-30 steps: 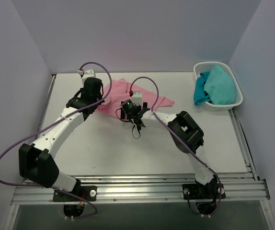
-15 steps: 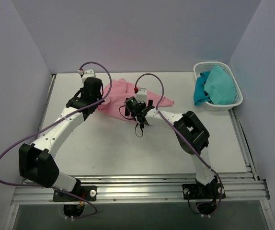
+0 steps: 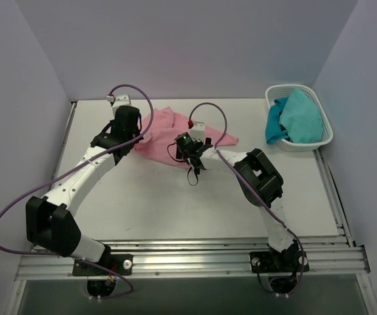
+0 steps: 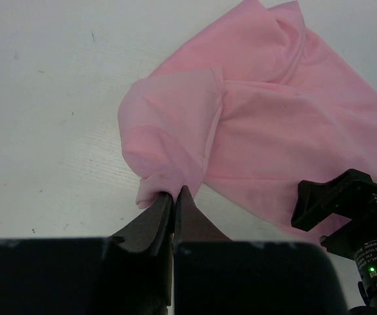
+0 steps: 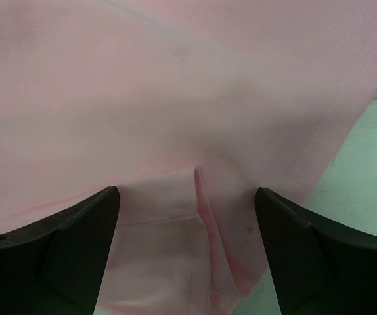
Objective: Fold and stack the t-shirts
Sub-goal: Flatten out the tshirt
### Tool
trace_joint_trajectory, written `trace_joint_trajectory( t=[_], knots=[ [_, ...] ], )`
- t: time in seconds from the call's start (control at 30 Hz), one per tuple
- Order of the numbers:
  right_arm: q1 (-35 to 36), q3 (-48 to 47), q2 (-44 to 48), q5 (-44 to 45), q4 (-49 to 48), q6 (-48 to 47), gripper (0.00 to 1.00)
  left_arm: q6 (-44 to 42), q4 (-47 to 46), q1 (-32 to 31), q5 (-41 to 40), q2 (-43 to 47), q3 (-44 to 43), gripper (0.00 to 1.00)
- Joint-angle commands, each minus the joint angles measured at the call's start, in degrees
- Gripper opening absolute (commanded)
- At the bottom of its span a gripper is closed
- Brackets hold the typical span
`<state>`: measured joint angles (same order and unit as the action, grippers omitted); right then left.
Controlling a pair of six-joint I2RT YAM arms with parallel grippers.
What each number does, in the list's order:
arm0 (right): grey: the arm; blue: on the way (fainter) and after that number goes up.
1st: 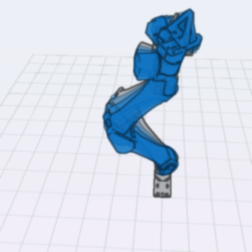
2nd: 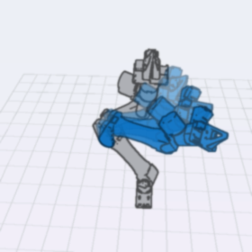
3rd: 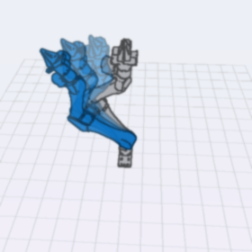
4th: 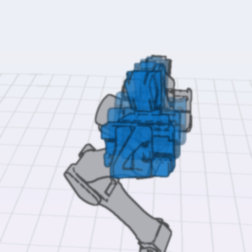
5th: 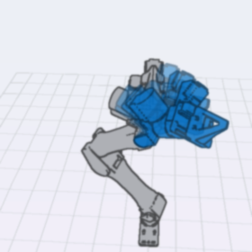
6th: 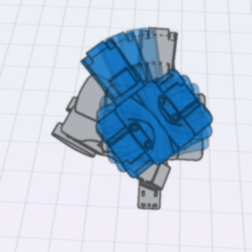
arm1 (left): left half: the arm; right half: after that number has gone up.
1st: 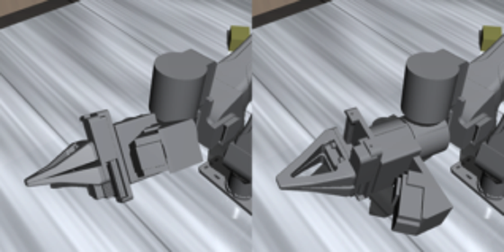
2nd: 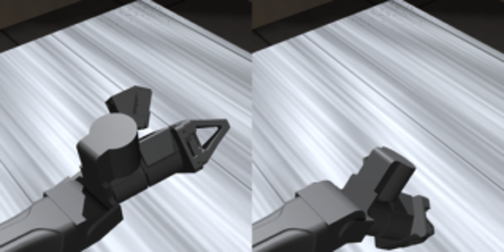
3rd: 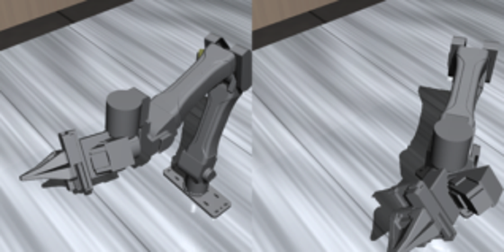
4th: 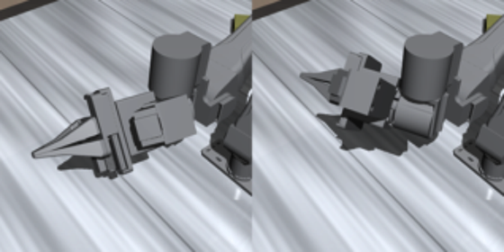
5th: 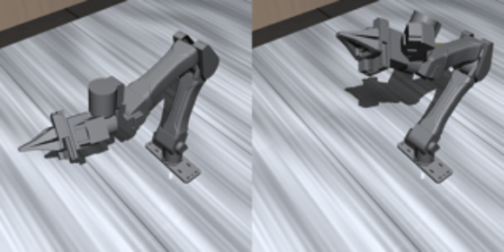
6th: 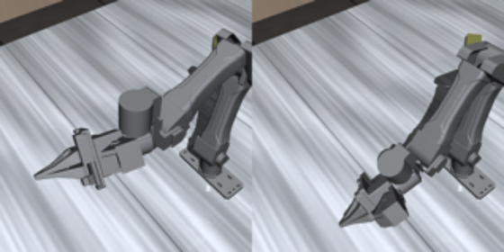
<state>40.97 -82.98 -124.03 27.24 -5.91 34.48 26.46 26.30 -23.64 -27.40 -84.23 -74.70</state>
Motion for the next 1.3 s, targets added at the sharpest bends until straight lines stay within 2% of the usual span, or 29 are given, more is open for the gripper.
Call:
trace_joint_trajectory(
  t=[0.0,0.17,0.23,0.37,0.43,0.53,0.67,0.93,1.1,1.27],
  knots=[
    [0.7,-2.0,0.1,-0.3,0.0,0.9,0.80,0.2,-2.4,0.1,-0.6,0.1,-0.3,0.02],
    [1.5,-2.4,0.0,0.0,0.4,0.9,0.69,0.2,-2.6,0.1,-0.6,-0.3,-0.4,0.02],
    [2.0,-2.6,0.1,0.7,1.0,1.0,0.68,0.2,-2.7,0.1,-0.6,-0.6,-0.4,0.02],
    [3.1,-3.9,0.5,2.3,2.4,0.9,0.48,0.2,-2.7,0.1,-0.5,-0.9,-0.5,0.02],
    [3.5,-4.3,0.4,2.6,2.9,0.9,0.44,0.3,-2.8,0.1,-0.4,-0.9,-0.5,0.02],
    [3.6,-5.2,-0.3,2.6,3.4,0.8,0.31,0.3,-2.8,0.1,-0.4,-0.9,-0.3,0.02],
    [3.6,-6.0,-1.5,2.4,4.1,0.9,0.00,0.2,-2.7,0.1,-0.6,-0.7,-0.1,0.02],
    [3.4,-2.3,1.6,2.9,3.5,0.5,0.00,0.7,-4.1,0.0,-0.5,-0.8,0.4,0.02],
    [4.8,2.6,14.8,7.5,5.6,0.0,0.00,1.1,-2.8,-2.3,-1.7,7.3,0.3,0.02],
    [8.5,4.8,32.6,15.0,15.2,0.0,0.00,2.0,4.0,-8.6,-6.8,17.1,-1.8,0.02]
  ],
)
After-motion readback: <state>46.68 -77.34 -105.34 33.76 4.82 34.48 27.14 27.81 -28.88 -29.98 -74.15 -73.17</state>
